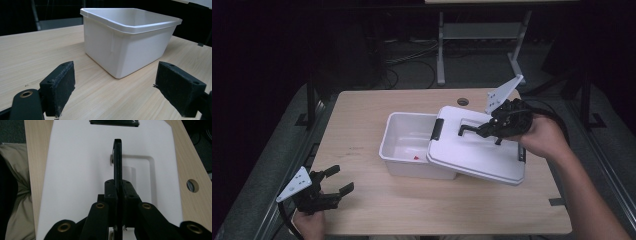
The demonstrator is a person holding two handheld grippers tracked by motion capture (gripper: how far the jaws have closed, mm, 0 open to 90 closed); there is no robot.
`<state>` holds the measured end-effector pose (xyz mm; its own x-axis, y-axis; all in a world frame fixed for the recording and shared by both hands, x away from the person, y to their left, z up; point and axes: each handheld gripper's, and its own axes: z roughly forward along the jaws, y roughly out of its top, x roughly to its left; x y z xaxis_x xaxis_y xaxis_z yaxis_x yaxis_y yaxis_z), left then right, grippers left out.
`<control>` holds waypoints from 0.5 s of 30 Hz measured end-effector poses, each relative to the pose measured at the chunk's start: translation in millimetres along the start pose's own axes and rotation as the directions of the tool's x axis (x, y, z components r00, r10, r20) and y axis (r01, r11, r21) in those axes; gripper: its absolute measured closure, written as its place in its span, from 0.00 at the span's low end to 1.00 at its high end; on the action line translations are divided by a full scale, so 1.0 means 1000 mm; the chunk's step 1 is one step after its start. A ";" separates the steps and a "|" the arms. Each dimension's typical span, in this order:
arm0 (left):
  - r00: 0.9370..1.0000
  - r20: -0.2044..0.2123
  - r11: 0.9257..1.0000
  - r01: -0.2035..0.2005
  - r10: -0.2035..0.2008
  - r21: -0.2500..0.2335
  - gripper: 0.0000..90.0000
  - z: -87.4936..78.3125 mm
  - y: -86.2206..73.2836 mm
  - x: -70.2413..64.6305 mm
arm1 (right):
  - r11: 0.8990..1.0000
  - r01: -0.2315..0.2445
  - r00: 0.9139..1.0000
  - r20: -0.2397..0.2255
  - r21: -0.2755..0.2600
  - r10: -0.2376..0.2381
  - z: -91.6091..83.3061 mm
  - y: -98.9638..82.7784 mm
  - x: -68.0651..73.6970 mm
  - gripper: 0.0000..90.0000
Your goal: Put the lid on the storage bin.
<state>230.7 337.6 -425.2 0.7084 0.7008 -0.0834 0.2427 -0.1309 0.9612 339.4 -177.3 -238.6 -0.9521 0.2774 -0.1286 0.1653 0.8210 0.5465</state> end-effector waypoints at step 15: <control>1.000 0.003 1.000 0.002 -0.002 -0.002 0.17 -0.001 0.000 0.001 | 1.000 0.029 0.999 -0.021 -0.003 -0.029 0.020 0.023 -0.005 0.94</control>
<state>231.0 338.7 -425.4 0.7099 0.6991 -0.0858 0.2426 -0.1284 0.9616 352.8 -149.2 -242.2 -0.9619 0.2422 -0.1268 0.1365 0.8274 0.5448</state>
